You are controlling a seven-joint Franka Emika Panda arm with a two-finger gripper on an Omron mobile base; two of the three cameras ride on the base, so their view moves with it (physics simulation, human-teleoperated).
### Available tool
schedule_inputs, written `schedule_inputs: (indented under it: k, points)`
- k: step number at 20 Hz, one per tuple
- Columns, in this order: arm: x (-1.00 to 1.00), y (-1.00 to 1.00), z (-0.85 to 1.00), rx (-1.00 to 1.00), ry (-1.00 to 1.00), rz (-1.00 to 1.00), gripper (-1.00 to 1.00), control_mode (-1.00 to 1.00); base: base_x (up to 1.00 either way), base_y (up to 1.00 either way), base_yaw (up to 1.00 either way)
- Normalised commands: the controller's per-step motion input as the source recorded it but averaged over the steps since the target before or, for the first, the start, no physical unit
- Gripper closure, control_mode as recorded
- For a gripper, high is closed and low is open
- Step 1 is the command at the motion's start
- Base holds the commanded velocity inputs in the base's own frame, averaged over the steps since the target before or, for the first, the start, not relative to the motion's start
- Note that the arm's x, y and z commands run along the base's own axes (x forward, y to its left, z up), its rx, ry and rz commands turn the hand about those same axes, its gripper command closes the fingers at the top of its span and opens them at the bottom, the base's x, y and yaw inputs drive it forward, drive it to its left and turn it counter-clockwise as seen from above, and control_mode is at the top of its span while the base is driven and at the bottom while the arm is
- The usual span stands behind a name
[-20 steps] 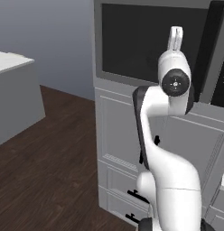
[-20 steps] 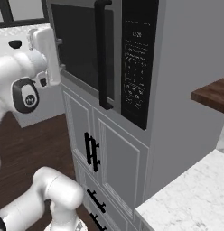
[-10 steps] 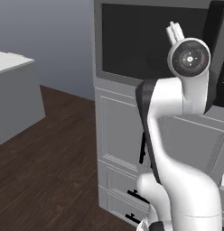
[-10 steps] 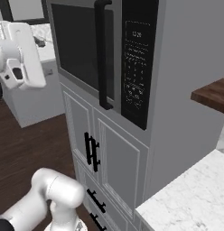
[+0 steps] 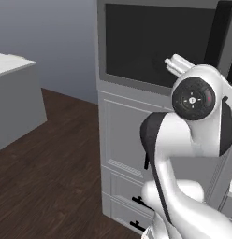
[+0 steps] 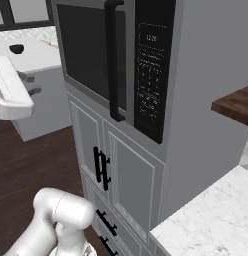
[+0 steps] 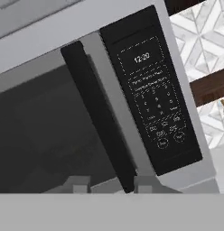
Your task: Pick the lemon wedge from the sink and place it in the bowl. Then pick the bowl and place it in the microwave. Then close the microwave door and press the start button.
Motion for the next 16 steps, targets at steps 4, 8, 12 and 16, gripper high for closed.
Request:
schedule_inputs:
  k: [4, 8, 12, 16]
  points:
    - [-0.49, -0.12, -0.36, -0.56, 0.02, 0.02, 1.00, -1.00, 0.00, 0.00, 0.00]
    - [-0.11, -0.09, -0.05, -0.39, 0.00, 0.00, 1.00, -1.00, 0.00, 0.00, 0.00]
    - [0.01, -0.20, -0.03, -0.24, 0.00, 0.01, 1.00, -1.00, 0.00, 0.00, 0.00]
    - [0.19, -0.46, -0.01, -0.07, 0.00, 0.00, 1.00, -1.00, 0.00, 0.00, 0.00]
